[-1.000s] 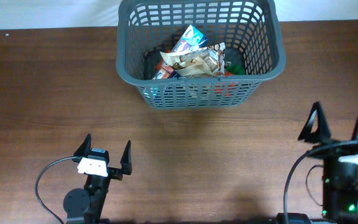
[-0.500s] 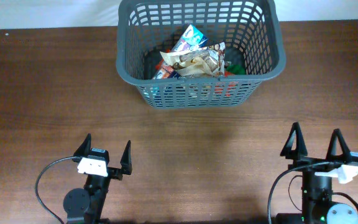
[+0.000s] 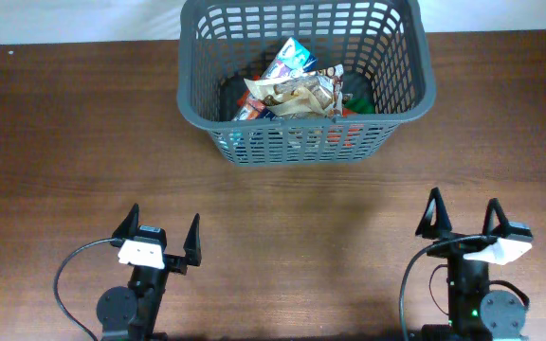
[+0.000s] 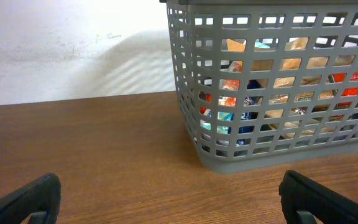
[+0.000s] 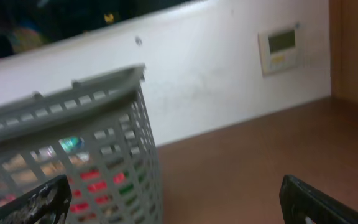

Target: Pack container

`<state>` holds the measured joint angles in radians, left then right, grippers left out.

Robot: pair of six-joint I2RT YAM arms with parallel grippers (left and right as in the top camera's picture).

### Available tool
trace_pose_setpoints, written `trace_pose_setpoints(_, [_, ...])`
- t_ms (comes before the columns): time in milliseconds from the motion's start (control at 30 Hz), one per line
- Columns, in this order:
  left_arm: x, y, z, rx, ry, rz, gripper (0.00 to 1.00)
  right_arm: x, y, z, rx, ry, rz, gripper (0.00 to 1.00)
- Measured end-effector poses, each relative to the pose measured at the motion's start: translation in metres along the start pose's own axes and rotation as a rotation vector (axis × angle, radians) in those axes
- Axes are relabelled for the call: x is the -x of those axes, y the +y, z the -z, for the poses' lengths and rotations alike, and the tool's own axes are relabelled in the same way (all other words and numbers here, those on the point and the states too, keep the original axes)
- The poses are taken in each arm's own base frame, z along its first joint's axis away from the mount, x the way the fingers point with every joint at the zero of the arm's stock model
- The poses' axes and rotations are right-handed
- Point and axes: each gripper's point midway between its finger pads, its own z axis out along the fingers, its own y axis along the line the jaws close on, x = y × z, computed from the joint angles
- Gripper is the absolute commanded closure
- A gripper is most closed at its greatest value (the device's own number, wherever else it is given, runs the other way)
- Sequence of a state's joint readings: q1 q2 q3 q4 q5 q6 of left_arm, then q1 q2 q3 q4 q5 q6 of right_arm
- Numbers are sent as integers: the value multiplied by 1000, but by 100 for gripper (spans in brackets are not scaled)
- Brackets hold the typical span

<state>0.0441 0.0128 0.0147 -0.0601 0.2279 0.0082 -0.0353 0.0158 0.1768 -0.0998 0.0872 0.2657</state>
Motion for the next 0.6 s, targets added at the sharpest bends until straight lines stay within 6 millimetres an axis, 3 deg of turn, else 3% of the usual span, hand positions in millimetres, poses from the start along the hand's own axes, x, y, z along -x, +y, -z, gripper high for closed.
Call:
trace_pose_setpoints(133, [0,0,0,0,0,0,1,-25,-6,-4,-14,53,5,1])
trace_pose_setpoints(433, [0,0,0,0,0,0,1,-62,-16,-7,-31,127,11,1])
trace_pose_setpoints(600, [0,0,0,0,0,0,1,-71,-13,-8,-3,142,32,1])
